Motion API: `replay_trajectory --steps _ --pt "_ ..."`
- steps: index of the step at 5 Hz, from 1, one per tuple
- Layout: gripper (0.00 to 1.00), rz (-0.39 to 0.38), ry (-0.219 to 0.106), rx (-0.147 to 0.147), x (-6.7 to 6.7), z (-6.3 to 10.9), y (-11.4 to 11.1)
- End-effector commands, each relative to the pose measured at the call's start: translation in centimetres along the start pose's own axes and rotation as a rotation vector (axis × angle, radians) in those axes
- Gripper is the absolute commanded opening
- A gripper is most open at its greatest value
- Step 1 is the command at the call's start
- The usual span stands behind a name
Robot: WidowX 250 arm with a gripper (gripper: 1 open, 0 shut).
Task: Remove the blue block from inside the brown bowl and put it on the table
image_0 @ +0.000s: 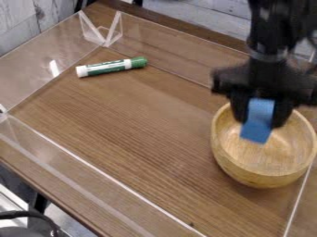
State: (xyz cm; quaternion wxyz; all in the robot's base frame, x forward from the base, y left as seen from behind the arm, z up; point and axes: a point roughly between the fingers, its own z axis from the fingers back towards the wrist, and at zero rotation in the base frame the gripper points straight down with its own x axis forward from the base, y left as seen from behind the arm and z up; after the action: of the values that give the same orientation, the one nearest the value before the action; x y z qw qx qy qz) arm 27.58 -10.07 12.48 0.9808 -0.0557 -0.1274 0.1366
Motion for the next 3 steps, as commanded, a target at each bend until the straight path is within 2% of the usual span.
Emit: replay_trajectory --steps 1,2,3 --pt "0.00 -0.057 -0.058 -0.058 1.9 4.1 0.2" --pt "0.00 -0.120 -0.064 -0.083 2.4 5.3 1.7" --pt "0.00 -0.160 -0.072 -0.093 1.8 4.5 2.7"
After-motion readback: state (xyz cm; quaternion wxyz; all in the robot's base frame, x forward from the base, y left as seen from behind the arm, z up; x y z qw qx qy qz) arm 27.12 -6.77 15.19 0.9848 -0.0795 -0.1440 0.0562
